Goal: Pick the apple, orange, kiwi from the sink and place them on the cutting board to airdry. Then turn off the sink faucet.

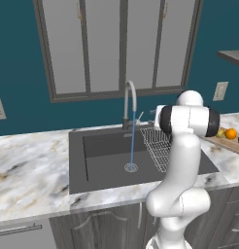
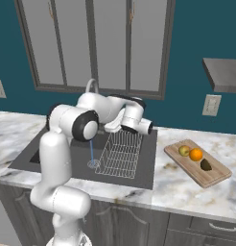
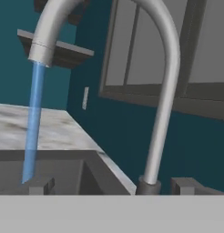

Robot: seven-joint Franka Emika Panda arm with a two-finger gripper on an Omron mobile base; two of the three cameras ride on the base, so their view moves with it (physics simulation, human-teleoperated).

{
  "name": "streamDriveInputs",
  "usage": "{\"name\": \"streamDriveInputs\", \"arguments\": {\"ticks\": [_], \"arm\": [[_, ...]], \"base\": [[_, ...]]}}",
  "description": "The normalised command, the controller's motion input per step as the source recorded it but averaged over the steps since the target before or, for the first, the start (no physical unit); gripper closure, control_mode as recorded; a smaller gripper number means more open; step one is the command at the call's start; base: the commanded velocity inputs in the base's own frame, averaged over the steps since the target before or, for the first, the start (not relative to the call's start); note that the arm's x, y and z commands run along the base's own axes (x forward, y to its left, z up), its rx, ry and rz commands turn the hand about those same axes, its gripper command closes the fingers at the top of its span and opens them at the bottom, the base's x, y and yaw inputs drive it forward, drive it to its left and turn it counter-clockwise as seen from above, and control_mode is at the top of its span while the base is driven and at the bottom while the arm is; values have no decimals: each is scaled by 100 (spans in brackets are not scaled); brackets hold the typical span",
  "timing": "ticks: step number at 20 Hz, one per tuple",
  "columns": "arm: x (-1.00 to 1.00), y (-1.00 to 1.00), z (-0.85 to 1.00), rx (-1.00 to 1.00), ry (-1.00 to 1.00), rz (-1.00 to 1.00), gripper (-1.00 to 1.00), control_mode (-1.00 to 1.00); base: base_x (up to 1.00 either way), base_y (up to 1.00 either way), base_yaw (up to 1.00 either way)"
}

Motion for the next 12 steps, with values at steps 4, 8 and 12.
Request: {"name": "streamDriveInputs", "arguments": {"ticks": [4,8,12], "arm": [[30,0,-10,0,0,2,-100,-100],[29,0,-10,0,0,3,-100,-100],[27,0,-11,0,0,3,-100,-100]], "base": [[0,0,0],[0,0,0],[0,0,0]]}}
